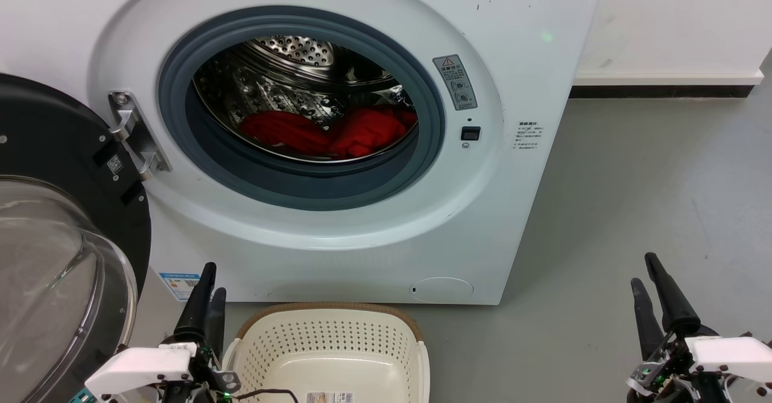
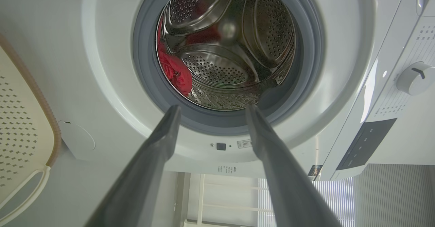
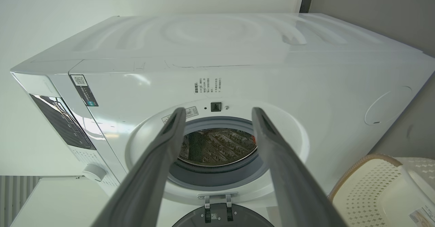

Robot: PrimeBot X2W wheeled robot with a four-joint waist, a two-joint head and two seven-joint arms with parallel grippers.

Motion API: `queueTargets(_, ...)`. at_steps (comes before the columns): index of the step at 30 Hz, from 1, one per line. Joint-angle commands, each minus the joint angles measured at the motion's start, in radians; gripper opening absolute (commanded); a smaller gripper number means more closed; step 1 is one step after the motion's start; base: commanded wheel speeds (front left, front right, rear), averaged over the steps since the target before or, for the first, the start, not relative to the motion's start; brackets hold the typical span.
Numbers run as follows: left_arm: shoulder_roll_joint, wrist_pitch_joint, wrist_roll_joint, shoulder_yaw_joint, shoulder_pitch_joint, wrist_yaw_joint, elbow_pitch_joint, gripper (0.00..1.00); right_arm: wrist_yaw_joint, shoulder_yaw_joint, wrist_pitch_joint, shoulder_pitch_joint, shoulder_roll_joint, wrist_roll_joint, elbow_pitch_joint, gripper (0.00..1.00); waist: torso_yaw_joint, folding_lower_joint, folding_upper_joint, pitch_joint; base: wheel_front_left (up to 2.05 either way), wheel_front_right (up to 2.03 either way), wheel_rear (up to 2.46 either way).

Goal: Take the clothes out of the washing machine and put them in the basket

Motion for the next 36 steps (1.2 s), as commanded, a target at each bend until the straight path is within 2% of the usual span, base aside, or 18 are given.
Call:
queueTargets(1,0.002,-0.011,0.023,0.001,-0.016,0.0,-0.027,1.0,0.0,-0.002,-0.012,-0.017,0.0,-0.018,-0.02,1.0,0.0,0.0,0.0,0.0,0.0,0.0,0.0)
queueTargets(7,0.002,-0.04,0.143,0.004,-0.016,0.018,-0.064,1.0,0.0,-0.011,-0.041,-0.01,0.0,-0.118,-0.045,1.0,0.0,0.0,0.0,0.002,0.0,0.0,0.0)
queueTargets(19,0.002,-0.093,0.413,-0.046,-0.001,0.096,-0.141,1.0,0.0,-0.012,-0.094,0.012,0.0,-0.399,-0.129,1.0,-0.001,0.0,0.0,0.006,0.0,0.0,0.0)
queueTargets(36,0.003,-0.157,0.741,-0.101,0.016,0.164,-0.187,1.0,0.0,0.025,-0.159,0.048,0.0,-0.801,-0.223,1.0,0.0,0.0,0.0,0.008,0.0,0.0,0.0)
